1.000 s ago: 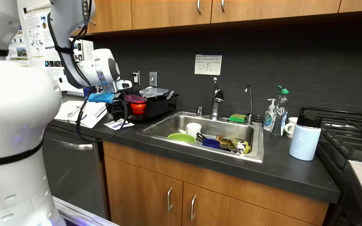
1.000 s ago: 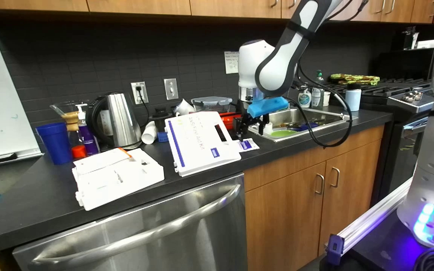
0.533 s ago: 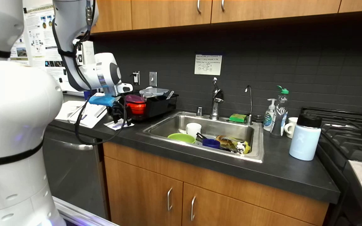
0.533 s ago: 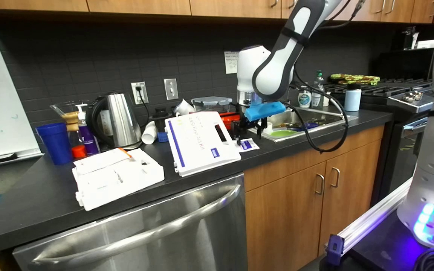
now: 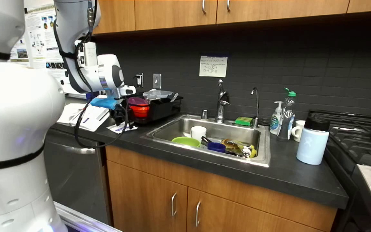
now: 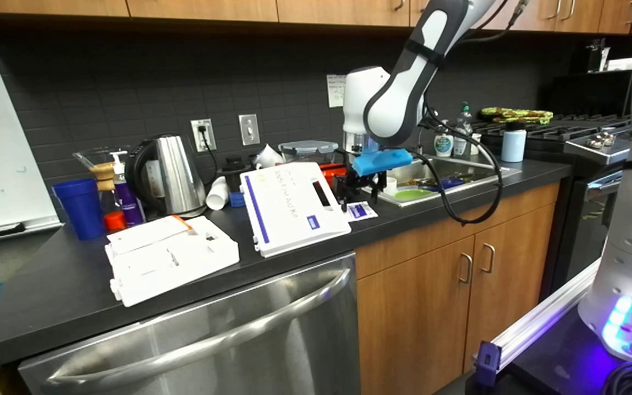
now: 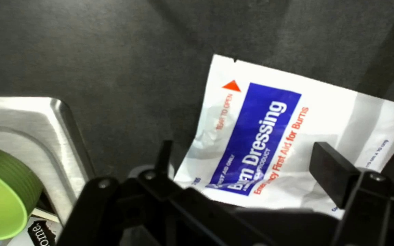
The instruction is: Pick up the white packet on the counter and then put it in the white box on the left
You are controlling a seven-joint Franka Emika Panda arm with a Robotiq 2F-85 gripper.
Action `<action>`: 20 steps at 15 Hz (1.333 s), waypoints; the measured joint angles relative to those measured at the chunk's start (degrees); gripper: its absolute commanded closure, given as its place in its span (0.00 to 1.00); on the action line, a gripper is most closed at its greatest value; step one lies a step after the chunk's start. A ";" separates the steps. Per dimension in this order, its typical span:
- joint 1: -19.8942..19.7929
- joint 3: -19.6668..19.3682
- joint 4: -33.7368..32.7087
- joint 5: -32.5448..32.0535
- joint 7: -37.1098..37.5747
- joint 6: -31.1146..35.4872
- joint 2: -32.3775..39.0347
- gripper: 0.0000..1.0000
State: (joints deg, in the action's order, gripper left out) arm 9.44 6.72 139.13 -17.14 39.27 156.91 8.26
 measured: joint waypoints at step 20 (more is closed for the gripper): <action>0.90 -0.64 -1.26 3.16 -3.05 2.65 1.89 0.82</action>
State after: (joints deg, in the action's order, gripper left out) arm 10.34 6.08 137.87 -13.99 36.22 159.56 10.14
